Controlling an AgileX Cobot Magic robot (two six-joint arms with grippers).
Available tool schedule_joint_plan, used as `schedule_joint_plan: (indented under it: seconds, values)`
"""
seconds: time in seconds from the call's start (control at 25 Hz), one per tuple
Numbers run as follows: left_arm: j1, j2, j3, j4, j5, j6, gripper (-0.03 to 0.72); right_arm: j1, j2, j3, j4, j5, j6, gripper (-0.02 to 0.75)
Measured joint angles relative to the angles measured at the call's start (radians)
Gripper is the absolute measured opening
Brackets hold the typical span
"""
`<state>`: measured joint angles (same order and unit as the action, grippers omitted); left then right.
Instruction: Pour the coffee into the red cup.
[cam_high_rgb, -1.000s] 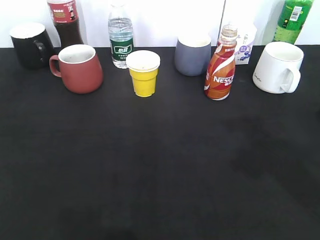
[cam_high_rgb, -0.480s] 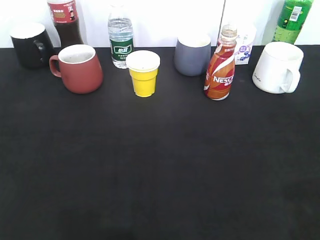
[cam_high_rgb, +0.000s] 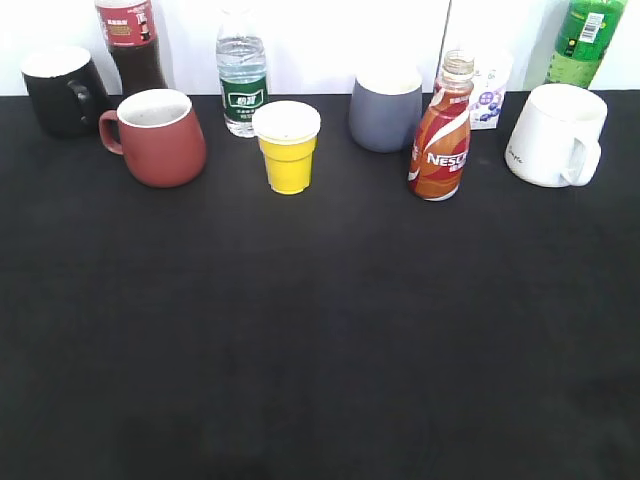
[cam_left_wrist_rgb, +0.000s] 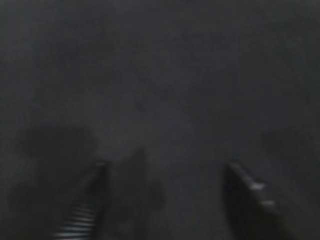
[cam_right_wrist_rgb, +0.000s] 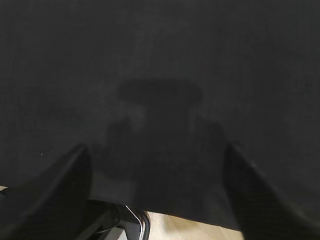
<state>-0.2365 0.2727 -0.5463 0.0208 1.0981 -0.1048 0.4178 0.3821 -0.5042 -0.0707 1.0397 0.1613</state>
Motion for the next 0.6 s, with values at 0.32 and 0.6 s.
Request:
schedule_joint_plan:
  seconds: [0.32, 0.6]
  values:
    - [0.0, 0.0, 0.0, 0.0, 0.0, 0.0, 0.545, 0.0, 0.0, 0.0, 0.005, 0.001, -0.001, 0.549]
    - [0.0, 0.0, 0.0, 0.0, 0.0, 0.0, 0.496, 0.0, 0.0, 0.0, 0.005, 0.001, -0.001, 0.505]
